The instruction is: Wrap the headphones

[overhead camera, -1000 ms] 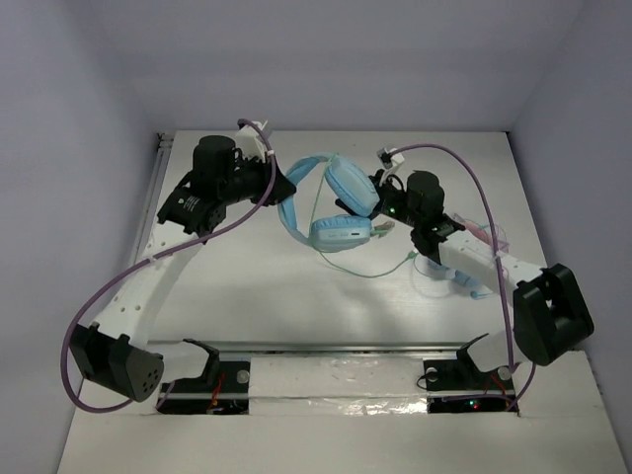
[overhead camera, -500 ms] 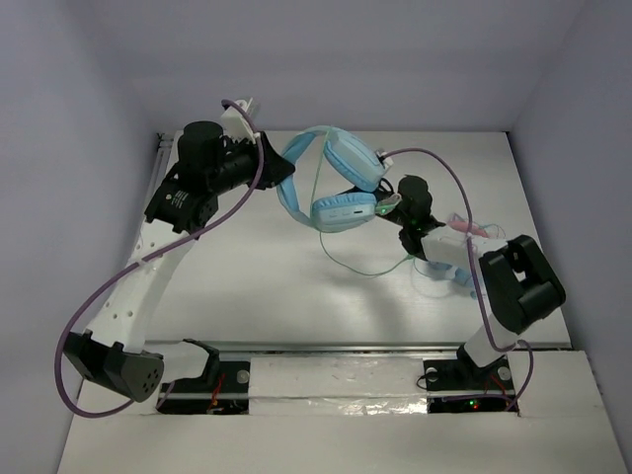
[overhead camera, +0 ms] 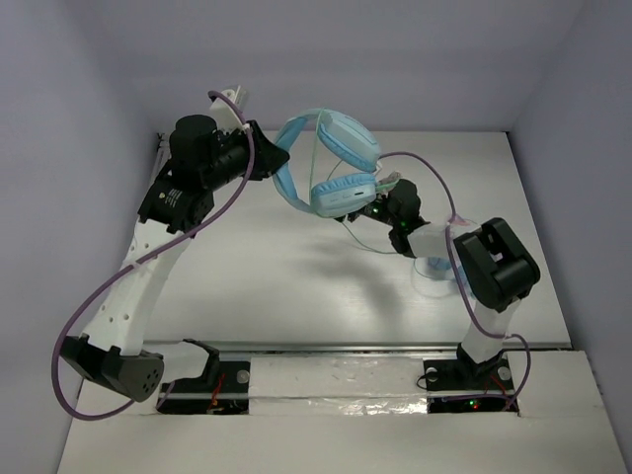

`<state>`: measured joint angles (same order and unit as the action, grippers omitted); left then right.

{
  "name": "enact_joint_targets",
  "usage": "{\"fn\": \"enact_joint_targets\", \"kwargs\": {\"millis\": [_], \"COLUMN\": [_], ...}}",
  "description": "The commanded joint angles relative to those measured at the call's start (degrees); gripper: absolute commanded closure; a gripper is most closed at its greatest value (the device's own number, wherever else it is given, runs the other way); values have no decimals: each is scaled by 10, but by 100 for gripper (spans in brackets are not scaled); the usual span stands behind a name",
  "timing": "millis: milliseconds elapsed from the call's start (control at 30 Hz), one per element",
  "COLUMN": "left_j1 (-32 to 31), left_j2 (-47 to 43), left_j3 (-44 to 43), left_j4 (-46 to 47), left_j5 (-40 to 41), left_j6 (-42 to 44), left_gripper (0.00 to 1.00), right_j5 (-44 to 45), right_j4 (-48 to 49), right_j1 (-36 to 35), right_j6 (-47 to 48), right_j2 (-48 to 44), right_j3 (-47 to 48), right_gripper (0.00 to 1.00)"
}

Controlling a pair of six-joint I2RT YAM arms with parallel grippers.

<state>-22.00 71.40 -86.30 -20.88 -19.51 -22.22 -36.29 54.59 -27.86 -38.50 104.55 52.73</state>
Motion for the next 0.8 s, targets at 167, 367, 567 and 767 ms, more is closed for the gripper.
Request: {"fn": "enact_joint_targets", "kwargs": {"millis": [167, 367, 567, 767], "left_j1": [3, 3, 3, 3], "left_j2": [1, -6, -12, -15], "left_j3": [-67, -63, -58, -57], "left_j4": [52, 43, 33, 28], "left_j5": [-8, -9, -4, -7], "left_j6": [-49, -45, -39, -37], "left_gripper": [100, 100, 100, 100], "right_j5": [46, 113, 90, 121], "right_j4": [41, -8, -15, -17], "right_j1": [-19, -19, -19, -19], "right_j6": [14, 69, 78, 78], "right_j2": [19, -37, -60, -39], "right_j3": [2, -34, -39, -26], "right_gripper": [48, 54, 70, 40]}}
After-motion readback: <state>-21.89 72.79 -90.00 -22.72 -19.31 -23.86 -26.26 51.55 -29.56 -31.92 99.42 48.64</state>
